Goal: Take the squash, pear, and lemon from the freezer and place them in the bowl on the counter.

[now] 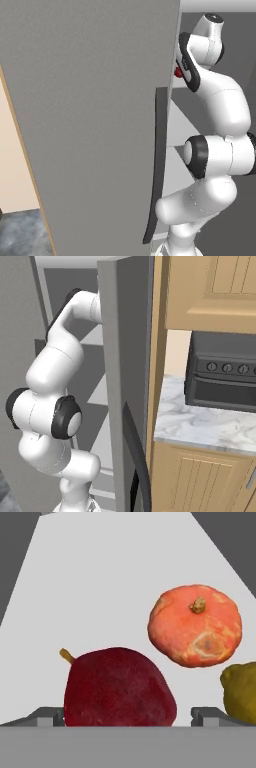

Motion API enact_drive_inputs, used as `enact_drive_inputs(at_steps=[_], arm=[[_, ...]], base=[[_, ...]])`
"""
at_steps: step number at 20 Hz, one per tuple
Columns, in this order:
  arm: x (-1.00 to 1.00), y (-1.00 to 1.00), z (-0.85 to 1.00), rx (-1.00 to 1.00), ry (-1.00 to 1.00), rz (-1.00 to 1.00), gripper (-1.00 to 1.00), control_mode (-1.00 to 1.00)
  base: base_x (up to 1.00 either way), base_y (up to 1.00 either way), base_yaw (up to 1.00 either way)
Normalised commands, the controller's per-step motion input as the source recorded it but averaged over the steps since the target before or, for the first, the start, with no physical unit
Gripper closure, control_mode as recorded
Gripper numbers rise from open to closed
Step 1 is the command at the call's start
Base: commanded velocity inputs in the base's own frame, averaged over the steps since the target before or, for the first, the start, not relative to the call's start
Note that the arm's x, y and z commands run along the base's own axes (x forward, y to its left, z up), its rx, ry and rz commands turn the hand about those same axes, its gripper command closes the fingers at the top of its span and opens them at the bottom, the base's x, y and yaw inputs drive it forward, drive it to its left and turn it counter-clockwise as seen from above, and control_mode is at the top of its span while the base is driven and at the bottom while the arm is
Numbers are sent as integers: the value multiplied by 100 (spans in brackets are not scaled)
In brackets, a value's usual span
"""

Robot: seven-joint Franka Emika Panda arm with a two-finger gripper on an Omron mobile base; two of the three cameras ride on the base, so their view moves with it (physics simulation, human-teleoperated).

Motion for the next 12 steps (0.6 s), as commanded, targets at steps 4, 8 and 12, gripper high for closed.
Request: enact_drive_inputs(at_steps=[4,8,12], arm=[[12,3,-33,2,0,0,-100,-100],[5,8,-39,1,0,0,-100,-100],[3,17,-45,0,0,0,100,-100]], base=[[0,0,0],[0,0,0],[0,0,0]])
